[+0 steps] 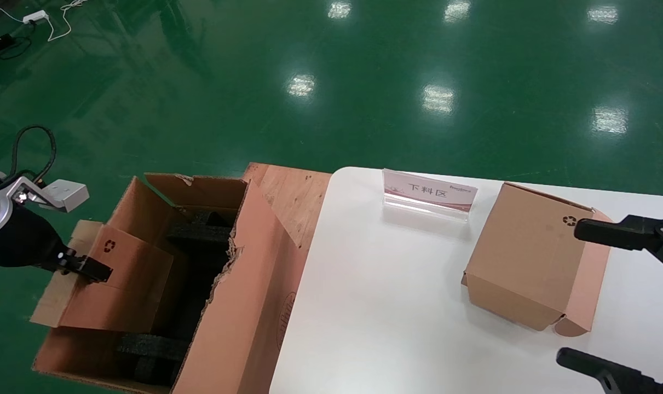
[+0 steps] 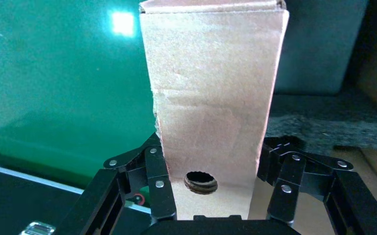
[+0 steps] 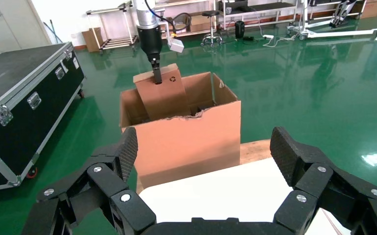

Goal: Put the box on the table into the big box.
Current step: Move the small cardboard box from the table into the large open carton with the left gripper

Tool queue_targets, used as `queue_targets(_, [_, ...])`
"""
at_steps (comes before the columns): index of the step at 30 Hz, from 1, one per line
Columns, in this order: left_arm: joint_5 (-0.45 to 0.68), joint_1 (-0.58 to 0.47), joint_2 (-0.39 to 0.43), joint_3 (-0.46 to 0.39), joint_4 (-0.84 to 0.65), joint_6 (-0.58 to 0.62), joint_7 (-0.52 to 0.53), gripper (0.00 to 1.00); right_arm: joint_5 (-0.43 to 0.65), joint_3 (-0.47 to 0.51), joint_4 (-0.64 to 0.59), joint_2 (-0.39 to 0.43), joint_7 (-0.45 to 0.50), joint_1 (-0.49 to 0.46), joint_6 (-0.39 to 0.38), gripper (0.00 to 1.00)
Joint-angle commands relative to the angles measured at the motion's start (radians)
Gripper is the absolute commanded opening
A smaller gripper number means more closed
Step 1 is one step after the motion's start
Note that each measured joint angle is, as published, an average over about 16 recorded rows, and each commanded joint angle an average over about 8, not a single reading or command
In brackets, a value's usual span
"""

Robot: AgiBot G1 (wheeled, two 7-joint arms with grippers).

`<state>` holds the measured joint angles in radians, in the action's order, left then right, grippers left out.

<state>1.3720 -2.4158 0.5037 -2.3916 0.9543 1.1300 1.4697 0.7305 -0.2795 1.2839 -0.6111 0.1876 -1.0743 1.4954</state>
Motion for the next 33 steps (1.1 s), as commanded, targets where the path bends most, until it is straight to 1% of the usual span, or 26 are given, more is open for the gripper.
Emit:
queue_targets(1, [0.009, 0.016, -0.001, -0.001, -0.017, -0.016, -0.010, 0.00, 0.000, 0.000, 0.000, 0.000, 0.000, 0.000, 0.000, 1.00])
queue_targets(9, [0.002, 0.095, 0.021, 0.017, -0.060, -0.062, -0.030, 0.00, 0.000, 0.000, 0.000, 0.000, 0.000, 0.000, 0.000, 1.00])
queue_targets(19, [-0.024, 0.175, 0.060, 0.053, -0.090, -0.079, -0.031, 0.00, 0.000, 0.000, 0.000, 0.000, 0.000, 0.000, 0.000, 1.00])
queue_targets(20, [-0.026, 0.182, 0.064, 0.057, -0.092, -0.079, -0.031, 0.02, 0.000, 0.000, 0.000, 0.000, 0.000, 0.000, 0.000, 1.00])
queue_targets(21, [-0.027, 0.188, 0.068, 0.061, -0.093, -0.080, -0.030, 0.12, 0.000, 0.000, 0.000, 0.000, 0.000, 0.000, 0.000, 1.00])
queue_targets(27, [-0.028, 0.228, 0.091, 0.080, -0.108, -0.088, -0.026, 0.88, 0.000, 0.000, 0.000, 0.000, 0.000, 0.000, 0.000, 1.00])
queue_targets(28, [-0.028, 0.233, 0.094, 0.082, -0.111, -0.091, -0.026, 0.98, 0.000, 0.000, 0.000, 0.000, 0.000, 0.000, 0.000, 1.00])
queue_targets(29, [-0.028, 0.239, 0.097, 0.085, -0.113, -0.093, -0.026, 1.00, 0.000, 0.000, 0.000, 0.000, 0.000, 0.000, 0.000, 1.00])
queue_targets(33, [-0.027, 0.254, 0.105, 0.090, -0.121, -0.099, -0.026, 1.00, 0.000, 0.000, 0.000, 0.000, 0.000, 0.000, 0.000, 1.00])
